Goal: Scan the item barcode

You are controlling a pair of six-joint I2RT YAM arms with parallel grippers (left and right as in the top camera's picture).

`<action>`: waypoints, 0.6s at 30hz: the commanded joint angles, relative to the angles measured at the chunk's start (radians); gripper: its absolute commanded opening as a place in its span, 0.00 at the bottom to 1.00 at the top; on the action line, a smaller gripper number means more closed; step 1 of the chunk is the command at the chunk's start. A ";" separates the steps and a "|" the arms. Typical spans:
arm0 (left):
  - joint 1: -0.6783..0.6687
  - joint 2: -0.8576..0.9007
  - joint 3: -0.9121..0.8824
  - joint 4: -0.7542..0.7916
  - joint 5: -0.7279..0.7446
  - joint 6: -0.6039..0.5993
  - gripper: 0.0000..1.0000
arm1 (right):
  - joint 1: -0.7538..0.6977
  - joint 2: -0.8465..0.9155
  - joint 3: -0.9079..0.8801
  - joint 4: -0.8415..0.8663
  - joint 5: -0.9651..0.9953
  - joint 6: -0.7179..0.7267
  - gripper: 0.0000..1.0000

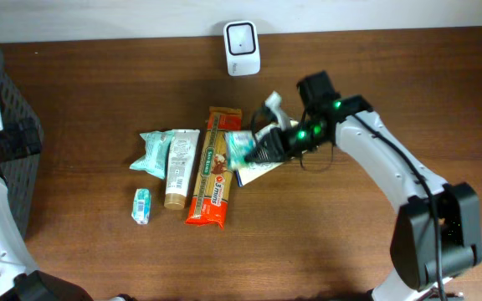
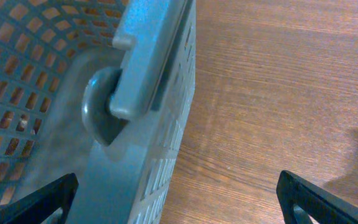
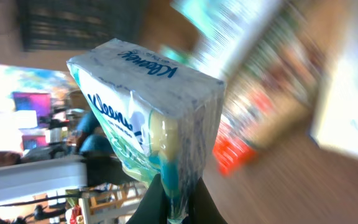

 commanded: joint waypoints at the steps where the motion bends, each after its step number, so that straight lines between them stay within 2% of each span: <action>1: 0.003 0.005 0.005 0.001 0.011 -0.003 0.99 | -0.038 -0.020 0.110 0.092 -0.313 0.005 0.04; 3: 0.003 0.005 0.005 0.001 0.011 -0.003 0.99 | -0.068 -0.020 0.135 0.219 -0.388 0.114 0.04; 5: 0.003 0.005 0.005 0.001 0.011 -0.002 0.99 | -0.106 -0.020 0.143 0.442 -0.500 0.240 0.04; 8: 0.003 0.005 0.005 0.001 0.011 -0.003 0.99 | -0.127 -0.020 0.143 0.674 -0.499 0.367 0.04; 9: 0.003 0.005 0.005 0.001 0.011 -0.003 0.99 | -0.129 -0.020 0.143 0.693 -0.472 0.390 0.04; 11: 0.003 0.005 0.005 0.001 0.011 -0.003 0.99 | -0.130 -0.020 0.143 0.705 -0.392 0.408 0.04; 13: 0.003 0.005 0.005 0.001 0.011 -0.002 0.99 | -0.113 -0.020 0.143 0.648 -0.211 0.399 0.04; 17: 0.003 0.005 0.005 0.001 0.011 -0.002 0.99 | -0.023 -0.020 0.146 0.356 0.386 0.246 0.04; 18: 0.003 0.005 0.005 0.001 0.011 -0.003 0.99 | 0.000 -0.019 0.166 0.295 0.484 0.221 0.04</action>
